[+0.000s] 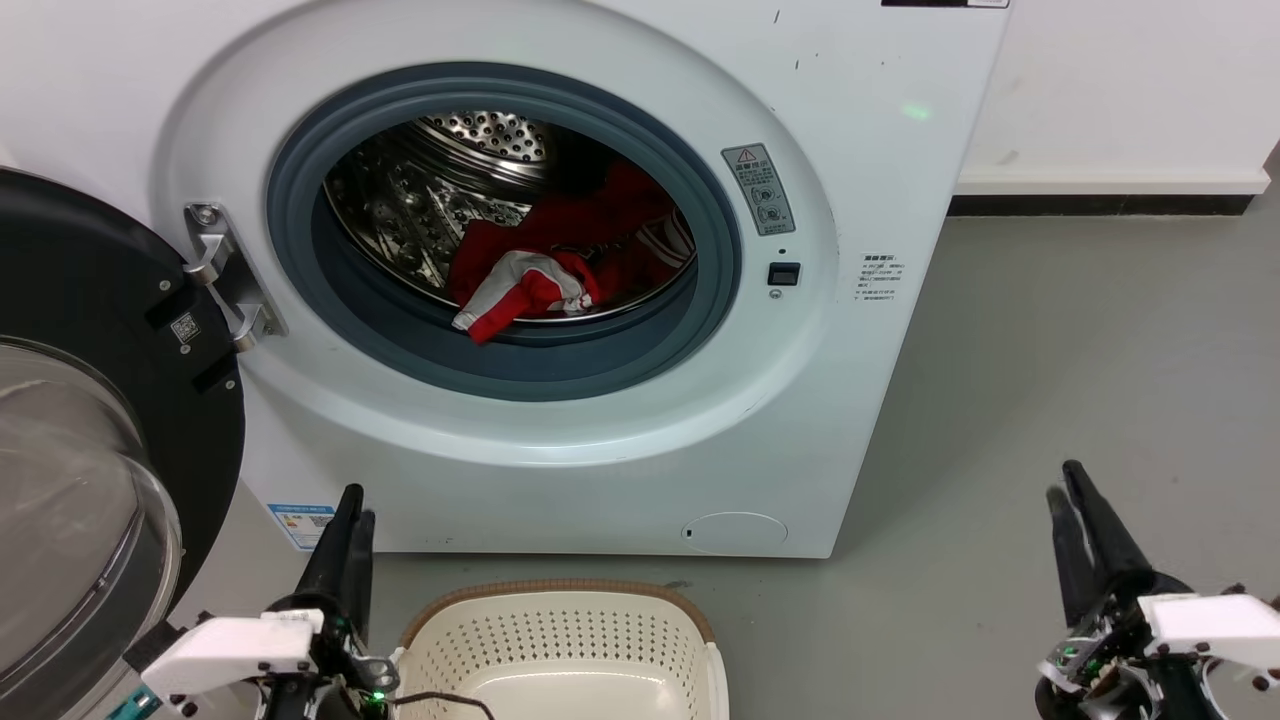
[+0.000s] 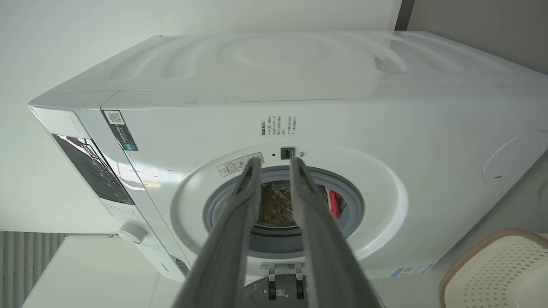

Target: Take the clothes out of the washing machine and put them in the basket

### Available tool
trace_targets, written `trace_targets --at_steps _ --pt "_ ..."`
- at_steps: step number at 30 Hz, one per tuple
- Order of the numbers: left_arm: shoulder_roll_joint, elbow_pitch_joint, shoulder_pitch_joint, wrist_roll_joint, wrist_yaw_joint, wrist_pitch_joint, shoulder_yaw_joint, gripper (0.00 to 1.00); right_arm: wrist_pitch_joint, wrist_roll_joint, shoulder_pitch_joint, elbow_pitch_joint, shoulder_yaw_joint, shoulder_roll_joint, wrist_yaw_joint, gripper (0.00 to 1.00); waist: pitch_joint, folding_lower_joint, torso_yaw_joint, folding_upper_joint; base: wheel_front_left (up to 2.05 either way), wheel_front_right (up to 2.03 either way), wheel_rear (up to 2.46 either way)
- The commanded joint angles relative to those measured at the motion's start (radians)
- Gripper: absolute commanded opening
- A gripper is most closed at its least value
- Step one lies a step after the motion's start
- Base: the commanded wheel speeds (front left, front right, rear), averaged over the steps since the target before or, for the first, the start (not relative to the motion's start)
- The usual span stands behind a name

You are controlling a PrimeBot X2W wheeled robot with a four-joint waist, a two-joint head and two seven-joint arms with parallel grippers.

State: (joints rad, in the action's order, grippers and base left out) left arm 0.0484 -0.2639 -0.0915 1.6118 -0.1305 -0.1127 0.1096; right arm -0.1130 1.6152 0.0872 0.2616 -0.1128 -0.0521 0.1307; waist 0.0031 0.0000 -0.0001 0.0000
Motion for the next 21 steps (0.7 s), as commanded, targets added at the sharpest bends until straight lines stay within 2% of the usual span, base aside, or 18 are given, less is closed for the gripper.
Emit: trace_targets --at_steps 1,11,21 --pt "0.002 0.014 -0.015 -0.007 0.0 0.009 -0.01 1.0 0.012 -0.008 0.009 -0.018 0.006 0.0 0.0 1.0 0.0 0.0 0.0 0.0 0.0 0.0 0.0" --pt "0.002 0.024 -0.031 -0.068 0.0 0.061 -0.056 1.0 0.062 -0.063 -0.005 -0.05 0.025 0.0 0.0 1.0 0.001 0.0 0.002 0.0 0.0 0.0 0.0" --pt "0.002 0.066 -0.038 -0.268 0.0 0.105 -0.067 1.0 0.107 -0.26 -0.011 -0.089 0.029 0.0 0.0 1.0 0.003 0.0 0.01 0.0 0.0 0.0 0.0"
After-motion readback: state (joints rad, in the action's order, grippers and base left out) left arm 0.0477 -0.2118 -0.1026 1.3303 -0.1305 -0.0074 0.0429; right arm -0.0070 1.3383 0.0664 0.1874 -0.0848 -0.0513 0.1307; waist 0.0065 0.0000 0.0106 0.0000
